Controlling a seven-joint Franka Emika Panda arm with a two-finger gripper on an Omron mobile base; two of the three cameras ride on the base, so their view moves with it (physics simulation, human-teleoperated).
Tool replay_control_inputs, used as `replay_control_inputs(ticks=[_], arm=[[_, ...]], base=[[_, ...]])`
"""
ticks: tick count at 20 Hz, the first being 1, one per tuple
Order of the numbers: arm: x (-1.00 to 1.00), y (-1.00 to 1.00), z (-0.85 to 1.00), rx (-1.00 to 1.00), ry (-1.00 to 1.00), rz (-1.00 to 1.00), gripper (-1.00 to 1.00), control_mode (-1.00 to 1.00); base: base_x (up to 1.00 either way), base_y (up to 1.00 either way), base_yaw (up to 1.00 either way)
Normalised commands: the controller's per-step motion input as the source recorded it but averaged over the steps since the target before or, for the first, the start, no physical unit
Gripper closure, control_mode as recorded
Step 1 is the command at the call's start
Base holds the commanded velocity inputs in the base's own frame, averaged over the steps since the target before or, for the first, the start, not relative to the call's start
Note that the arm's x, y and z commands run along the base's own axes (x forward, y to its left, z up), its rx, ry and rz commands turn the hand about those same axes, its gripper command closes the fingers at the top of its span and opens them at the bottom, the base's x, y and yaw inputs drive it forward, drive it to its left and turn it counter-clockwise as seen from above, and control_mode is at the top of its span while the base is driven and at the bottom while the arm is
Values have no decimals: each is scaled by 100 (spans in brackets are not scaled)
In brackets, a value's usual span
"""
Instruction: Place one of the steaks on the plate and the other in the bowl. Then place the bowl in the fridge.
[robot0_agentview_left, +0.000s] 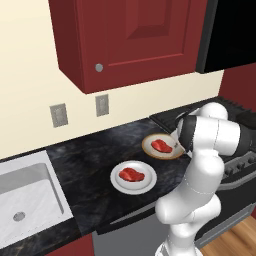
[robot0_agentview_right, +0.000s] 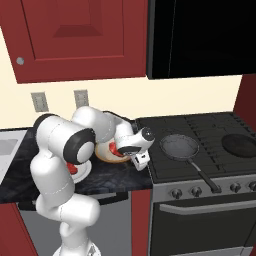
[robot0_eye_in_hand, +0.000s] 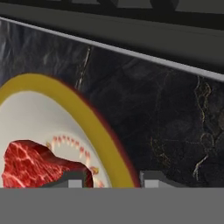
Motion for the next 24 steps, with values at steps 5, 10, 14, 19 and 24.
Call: replay_control_inputs(ticks=[5,10,14,19,24], arm=[[0,0,0,0,0,1,100,-100],[1,0,0,1,-3,0,100,-100],[-31,-3,26,0,-8,-18,100,-100],[-84,3,81,10,-22,-9,100,-100],[-100,3,91,11,-13,0,100,-100]], base=[[0,0,0],[0,0,0],[0,0,0],[0,0,0],[0,0,0]])
